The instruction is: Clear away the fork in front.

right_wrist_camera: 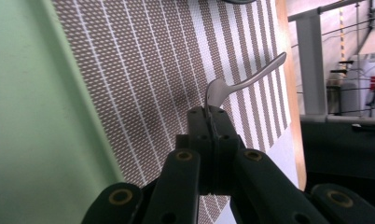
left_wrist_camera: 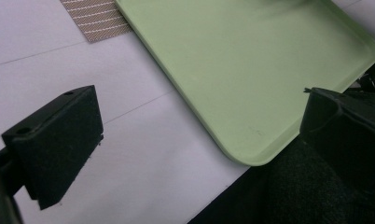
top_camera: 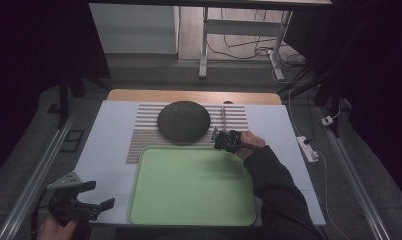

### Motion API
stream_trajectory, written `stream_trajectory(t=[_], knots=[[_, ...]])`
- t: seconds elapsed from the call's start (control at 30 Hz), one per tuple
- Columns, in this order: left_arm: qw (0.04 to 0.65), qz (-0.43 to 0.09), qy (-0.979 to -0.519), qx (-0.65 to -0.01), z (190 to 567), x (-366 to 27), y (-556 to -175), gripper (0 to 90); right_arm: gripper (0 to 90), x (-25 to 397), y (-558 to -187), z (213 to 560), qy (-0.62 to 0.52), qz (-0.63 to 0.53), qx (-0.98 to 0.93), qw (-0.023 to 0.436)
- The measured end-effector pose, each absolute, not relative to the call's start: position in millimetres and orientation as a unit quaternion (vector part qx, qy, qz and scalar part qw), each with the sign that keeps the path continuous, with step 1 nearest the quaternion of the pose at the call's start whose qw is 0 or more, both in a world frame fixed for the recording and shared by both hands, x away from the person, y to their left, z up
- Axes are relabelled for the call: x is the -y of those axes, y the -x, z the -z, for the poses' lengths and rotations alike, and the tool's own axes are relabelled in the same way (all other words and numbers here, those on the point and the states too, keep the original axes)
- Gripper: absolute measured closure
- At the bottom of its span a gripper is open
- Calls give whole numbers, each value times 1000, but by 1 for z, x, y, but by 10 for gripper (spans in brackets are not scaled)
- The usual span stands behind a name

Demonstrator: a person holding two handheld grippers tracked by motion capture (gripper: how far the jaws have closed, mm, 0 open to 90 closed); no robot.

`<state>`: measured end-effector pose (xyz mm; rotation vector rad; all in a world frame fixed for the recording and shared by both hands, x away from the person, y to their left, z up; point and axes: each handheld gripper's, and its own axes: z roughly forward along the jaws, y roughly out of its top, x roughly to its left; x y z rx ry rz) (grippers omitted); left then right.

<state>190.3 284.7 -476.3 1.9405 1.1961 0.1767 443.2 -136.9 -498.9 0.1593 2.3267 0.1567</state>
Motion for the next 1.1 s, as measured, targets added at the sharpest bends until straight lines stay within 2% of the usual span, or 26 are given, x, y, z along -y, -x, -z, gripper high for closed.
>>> stream_trajectory(t=[0.17, 0.23, 0.3, 0.67, 0.8, 1.1], knots=[[415, -73, -774, -472, 476, -284, -190, 0, 897, 142, -438, 491, -65, -77, -912, 398], [415, -74, -775, -471, 476, -284, -189, 0, 897, 145, -437, 488, -71, -100, -917, 380], [413, -76, -776, -470, 475, -283, -189, 0, 897, 147, -433, 484, -81, -104, -912, 389], [420, -83, -773, -467, 474, -287, -189, 0, 897, 163, -412, 462, -132, -179, -905, 361], [431, -70, -774, -459, 475, -288, -191, 0, 896, 170, -403, 455, -150, -211, -903, 342], [436, -85, -786, -430, 471, -282, -192, 0, 896, 191, -379, 440, -197, -300, -891, 279]])
